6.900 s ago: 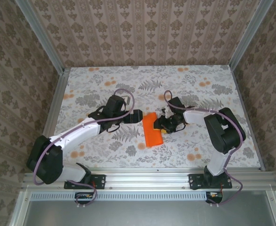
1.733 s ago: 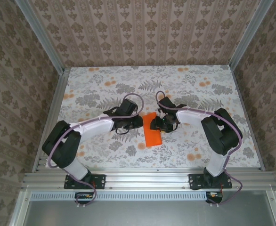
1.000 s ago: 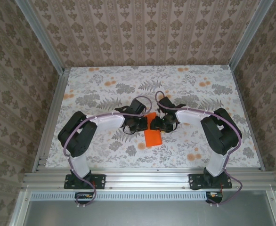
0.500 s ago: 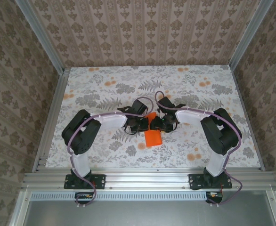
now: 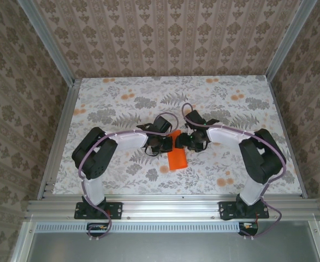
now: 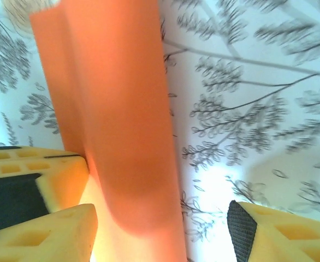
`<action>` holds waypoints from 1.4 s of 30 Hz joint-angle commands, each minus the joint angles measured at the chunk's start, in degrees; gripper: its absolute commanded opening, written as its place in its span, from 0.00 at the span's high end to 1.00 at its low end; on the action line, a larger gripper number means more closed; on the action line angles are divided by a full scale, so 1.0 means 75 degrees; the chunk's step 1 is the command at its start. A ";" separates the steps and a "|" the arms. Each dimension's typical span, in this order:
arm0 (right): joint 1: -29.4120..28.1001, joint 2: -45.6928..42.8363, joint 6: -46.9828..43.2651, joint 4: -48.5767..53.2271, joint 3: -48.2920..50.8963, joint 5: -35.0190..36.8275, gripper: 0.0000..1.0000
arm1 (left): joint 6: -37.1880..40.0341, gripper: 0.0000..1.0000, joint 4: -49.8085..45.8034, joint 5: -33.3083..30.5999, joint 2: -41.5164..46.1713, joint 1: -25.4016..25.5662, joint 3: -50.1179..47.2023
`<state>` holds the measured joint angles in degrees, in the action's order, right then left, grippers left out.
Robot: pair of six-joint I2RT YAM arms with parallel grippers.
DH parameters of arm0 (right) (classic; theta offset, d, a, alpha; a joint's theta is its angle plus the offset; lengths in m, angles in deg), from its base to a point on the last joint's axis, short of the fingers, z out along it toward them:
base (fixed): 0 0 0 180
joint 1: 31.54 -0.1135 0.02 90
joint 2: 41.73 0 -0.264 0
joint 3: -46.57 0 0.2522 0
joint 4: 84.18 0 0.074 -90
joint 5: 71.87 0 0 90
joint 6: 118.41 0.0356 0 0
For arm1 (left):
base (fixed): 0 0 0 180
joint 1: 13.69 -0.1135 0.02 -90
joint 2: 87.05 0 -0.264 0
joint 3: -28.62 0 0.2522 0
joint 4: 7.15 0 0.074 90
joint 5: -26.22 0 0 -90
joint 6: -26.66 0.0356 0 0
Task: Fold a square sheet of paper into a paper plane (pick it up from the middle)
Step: Hold the square sheet of paper at the center of the table.
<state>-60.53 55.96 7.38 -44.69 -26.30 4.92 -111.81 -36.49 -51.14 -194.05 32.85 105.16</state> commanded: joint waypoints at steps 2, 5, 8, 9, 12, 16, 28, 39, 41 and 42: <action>0.0126 -0.0768 -0.0213 0.0196 0.0140 0.0038 0.41 | 0.0040 1.00 -0.0678 -0.0247 -0.0194 0.0079 0.0003; 0.0127 -0.0797 -0.0036 -0.0496 0.0295 -0.1030 0.60 | 0.0064 1.00 -0.0678 -0.0245 -0.0217 0.0087 0.0014; 0.0119 -0.0553 0.0297 -0.1210 0.0431 -0.1807 0.76 | 0.0075 1.00 -0.0666 -0.0215 -0.0247 0.0084 0.0031; 0.0127 -0.0441 0.0335 -0.1302 0.0424 -0.1891 0.78 | 0.0075 1.00 -0.0661 -0.0213 -0.0252 0.0087 0.0032; 0.0132 -0.0083 0.0356 -0.1363 0.0374 -0.1835 0.80 | 0.0074 1.00 -0.0658 -0.0203 -0.0263 0.0087 0.0036; 0.0209 0.0388 0.0268 -0.1410 0.0386 -0.1796 0.82 | 0.0099 1.00 -0.0707 -0.0216 -0.0264 0.0096 0.0043; 0.0522 0.0778 0.0121 -0.1725 0.1010 -0.1819 0.80 | 0.0129 1.00 -0.0778 -0.0238 -0.0364 0.0099 0.0113; 0.0656 0.0716 0.0074 -0.1744 0.1390 -0.1990 0.80 | 0.0100 1.00 -0.0818 -0.0250 -0.0439 0.0110 0.0156; 0.0660 0.0323 0.0157 -0.1891 0.1400 -0.2421 0.80 | 0.0134 1.00 -0.0858 -0.0248 -0.0437 0.0110 0.0179; 0.0664 0.0182 0.0206 -0.1993 0.1434 -0.2606 0.80 | 0.0144 1.00 -0.0866 -0.0260 -0.0440 0.0110 0.0192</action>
<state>-55.57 59.76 8.86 -61.06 -17.39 -12.37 -111.74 -38.41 -51.79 -194.62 33.16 106.56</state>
